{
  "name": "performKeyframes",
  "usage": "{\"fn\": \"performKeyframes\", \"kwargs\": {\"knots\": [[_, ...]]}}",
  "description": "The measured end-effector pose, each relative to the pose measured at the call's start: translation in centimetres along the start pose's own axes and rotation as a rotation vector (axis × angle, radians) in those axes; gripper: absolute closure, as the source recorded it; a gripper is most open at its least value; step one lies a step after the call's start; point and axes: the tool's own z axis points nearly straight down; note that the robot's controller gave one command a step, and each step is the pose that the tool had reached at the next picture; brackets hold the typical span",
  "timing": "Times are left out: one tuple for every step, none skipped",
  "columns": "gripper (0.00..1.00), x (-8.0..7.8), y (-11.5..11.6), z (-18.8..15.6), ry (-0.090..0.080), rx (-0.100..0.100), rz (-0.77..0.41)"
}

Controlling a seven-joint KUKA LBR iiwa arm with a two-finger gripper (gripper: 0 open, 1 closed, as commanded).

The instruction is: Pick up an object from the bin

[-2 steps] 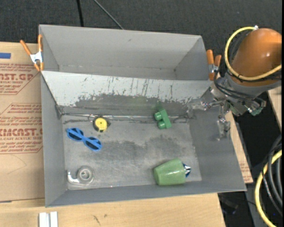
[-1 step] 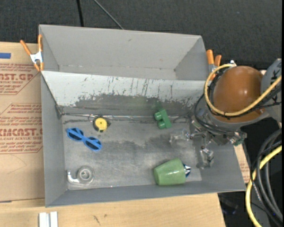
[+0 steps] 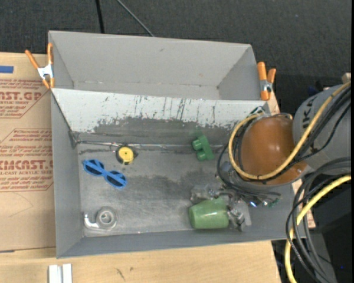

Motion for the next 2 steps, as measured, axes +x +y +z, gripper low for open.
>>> {"fn": "performKeyframes", "kwargs": {"knots": [[1.0,0.1,-0.3,-0.2,0.003,0.0,0.009],[1.0,-2.5,-1.9,-19.1,0.0,0.005,0.068]]}}
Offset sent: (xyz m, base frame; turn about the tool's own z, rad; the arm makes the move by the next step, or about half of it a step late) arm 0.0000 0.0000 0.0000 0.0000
